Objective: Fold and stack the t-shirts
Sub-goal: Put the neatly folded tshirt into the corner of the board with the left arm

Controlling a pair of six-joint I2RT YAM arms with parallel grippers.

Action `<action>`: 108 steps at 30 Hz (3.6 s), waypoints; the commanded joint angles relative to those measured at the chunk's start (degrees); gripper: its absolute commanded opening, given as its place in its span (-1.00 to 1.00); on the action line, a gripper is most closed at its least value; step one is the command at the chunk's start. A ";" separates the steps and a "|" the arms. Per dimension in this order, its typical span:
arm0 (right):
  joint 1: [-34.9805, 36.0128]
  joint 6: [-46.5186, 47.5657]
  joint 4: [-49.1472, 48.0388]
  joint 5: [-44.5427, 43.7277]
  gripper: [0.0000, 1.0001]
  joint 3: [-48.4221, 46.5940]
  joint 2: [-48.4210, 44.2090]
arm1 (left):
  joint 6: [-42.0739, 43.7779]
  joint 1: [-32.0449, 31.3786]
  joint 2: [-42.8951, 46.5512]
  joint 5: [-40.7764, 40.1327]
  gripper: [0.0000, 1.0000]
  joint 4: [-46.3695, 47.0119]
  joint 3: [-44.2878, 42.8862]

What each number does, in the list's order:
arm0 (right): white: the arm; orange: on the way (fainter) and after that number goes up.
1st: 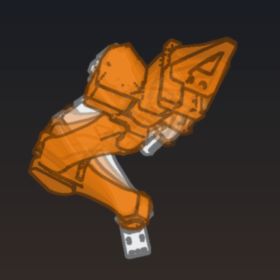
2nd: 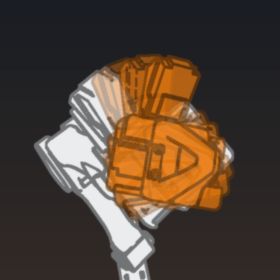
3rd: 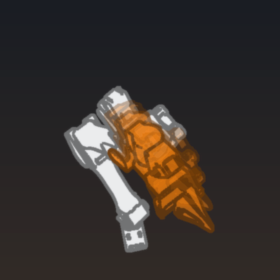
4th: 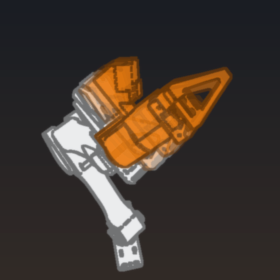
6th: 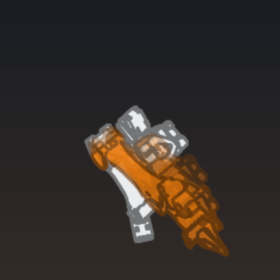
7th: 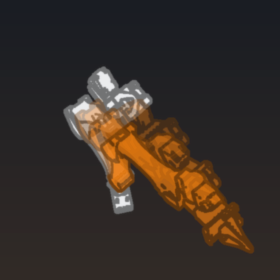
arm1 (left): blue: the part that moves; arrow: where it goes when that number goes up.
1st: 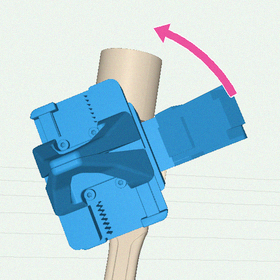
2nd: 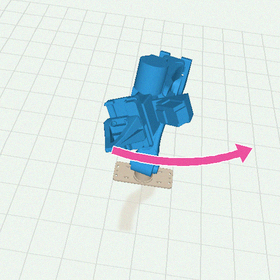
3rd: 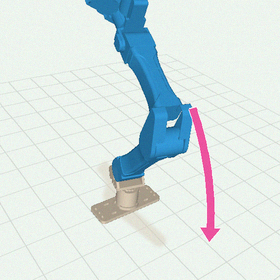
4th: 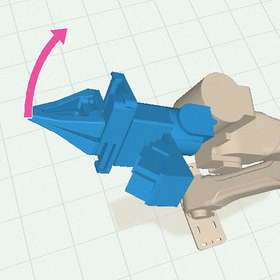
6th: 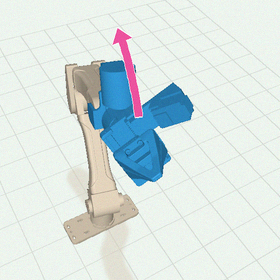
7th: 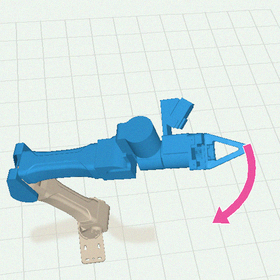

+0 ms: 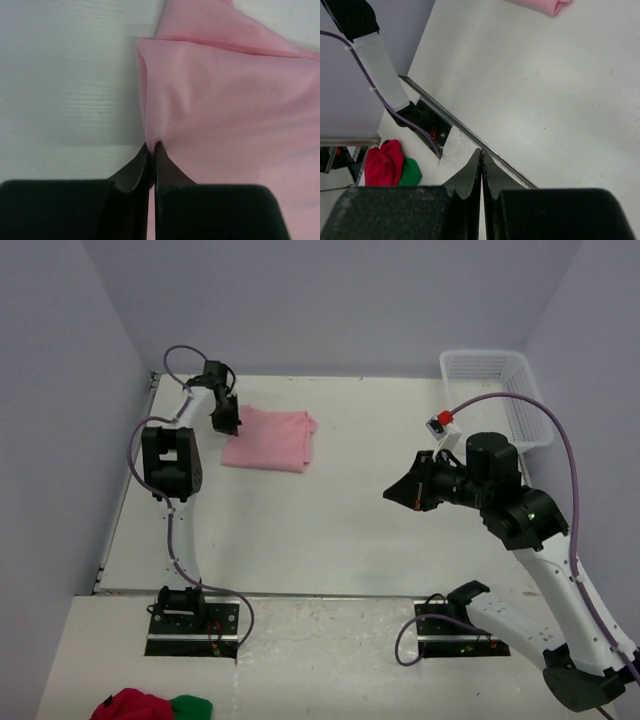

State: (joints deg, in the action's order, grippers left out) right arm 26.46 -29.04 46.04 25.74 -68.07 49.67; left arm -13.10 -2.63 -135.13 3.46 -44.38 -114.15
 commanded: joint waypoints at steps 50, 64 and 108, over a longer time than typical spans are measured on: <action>0.00 -3.83 10.21 -3.06 -1.00 0.13 2.45 | 11.70 16.26 -13.23 -20.52 -1.00 23.01 -19.89; 0.00 -3.48 9.07 -3.06 -1.00 4.17 1.31 | 9.50 16.26 -14.29 -18.67 -0.40 28.82 -19.19; 0.09 -7.00 8.45 2.74 -1.00 11.56 -16.88 | -7.11 4.83 24.57 -6.72 -1.00 25.04 36.54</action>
State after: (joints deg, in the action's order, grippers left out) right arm 26.52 -35.14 54.57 26.79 -55.79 33.61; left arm -18.94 2.33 -113.65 -3.16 -21.47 -78.76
